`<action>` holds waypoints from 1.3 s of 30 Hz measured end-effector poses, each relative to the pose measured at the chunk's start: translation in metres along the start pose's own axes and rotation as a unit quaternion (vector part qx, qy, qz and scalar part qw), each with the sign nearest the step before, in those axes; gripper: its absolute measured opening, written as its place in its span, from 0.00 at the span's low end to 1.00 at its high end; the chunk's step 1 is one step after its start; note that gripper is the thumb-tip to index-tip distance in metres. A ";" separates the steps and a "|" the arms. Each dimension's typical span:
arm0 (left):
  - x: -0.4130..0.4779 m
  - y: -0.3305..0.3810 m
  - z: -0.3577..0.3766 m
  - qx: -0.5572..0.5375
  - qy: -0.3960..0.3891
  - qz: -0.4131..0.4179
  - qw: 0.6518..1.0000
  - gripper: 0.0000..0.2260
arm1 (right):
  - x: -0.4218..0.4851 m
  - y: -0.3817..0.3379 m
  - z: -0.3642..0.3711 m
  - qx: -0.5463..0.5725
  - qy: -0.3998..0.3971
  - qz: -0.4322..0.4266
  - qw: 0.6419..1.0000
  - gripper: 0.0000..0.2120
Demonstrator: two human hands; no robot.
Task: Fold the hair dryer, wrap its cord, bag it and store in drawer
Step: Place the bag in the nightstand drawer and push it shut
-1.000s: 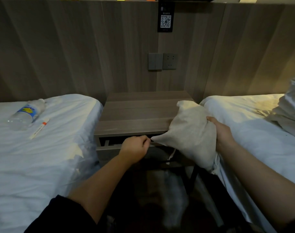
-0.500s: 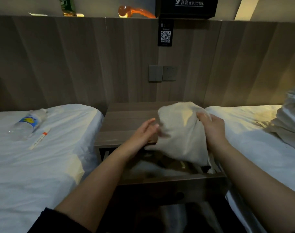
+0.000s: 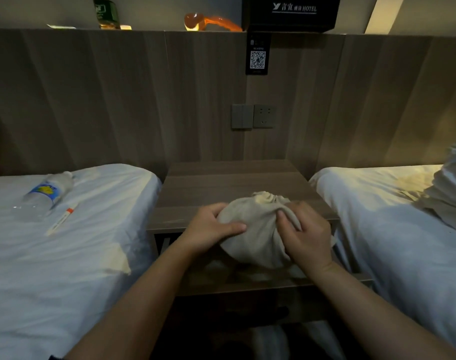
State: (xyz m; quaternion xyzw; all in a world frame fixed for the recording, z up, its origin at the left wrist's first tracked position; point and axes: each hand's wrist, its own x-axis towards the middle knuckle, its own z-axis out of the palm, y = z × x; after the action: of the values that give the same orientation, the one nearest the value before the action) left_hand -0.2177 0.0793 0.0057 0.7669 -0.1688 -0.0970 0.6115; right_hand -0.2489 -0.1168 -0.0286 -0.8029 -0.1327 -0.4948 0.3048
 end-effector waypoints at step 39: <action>0.029 -0.030 0.011 0.159 0.142 0.055 0.976 0.17 | 0.031 0.044 0.018 0.261 -0.212 0.466 0.819 0.16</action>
State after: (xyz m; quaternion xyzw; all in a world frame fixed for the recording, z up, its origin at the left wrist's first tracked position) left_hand -0.1908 0.0647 -0.0243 0.8500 -0.1354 0.0742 0.5037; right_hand -0.1986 -0.1422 -0.0225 -0.7440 0.0714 -0.0586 0.6618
